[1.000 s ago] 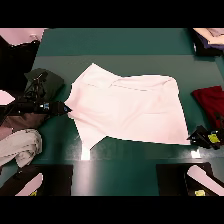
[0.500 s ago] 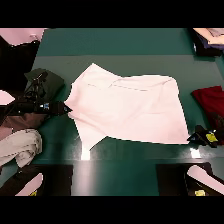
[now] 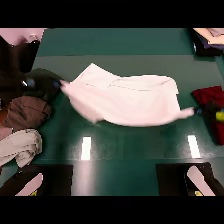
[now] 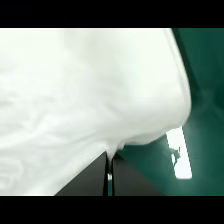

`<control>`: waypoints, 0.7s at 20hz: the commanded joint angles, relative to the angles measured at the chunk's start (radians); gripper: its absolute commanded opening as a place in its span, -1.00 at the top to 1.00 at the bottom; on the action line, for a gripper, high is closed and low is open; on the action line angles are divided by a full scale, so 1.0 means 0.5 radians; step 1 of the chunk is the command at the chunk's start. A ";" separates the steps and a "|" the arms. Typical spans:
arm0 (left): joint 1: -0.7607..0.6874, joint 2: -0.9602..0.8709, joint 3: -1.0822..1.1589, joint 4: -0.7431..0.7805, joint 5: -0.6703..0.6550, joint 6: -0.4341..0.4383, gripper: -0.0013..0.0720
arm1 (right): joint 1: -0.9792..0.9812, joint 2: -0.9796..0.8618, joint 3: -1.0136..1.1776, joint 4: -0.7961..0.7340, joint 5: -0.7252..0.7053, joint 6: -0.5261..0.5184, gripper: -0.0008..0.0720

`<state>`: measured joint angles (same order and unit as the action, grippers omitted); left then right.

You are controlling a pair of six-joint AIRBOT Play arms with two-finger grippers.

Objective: Fold the shirts.

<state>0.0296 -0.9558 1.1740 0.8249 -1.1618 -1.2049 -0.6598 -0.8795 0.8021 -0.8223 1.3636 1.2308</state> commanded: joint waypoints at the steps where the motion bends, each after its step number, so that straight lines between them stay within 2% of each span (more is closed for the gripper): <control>1: 0.000 0.002 0.735 -0.003 -0.018 -0.001 0.88 | 0.303 0.167 0.497 0.444 -0.266 0.034 0.93; 4: 0.000 0.002 1.411 0.001 -0.019 -0.001 0.88 | 0.569 0.230 1.105 0.436 -0.570 0.052 0.93; 8: 0.000 0.024 2.070 0.010 0.047 -0.002 0.88 | 0.627 0.228 1.821 0.361 -0.604 0.076 0.93; 11: 0.000 0.175 2.117 0.017 0.160 -0.040 0.88 | 0.622 0.228 2.256 -0.141 -0.442 0.336 0.93; 14: 0.000 0.214 2.129 0.009 0.132 -0.120 0.88 | 0.622 0.222 2.514 -0.714 -0.182 0.600 0.93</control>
<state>0.0296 -0.8722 2.1986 0.8257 -1.1061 -1.2304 -0.3546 -0.7662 1.9099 -0.9108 1.1702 1.4025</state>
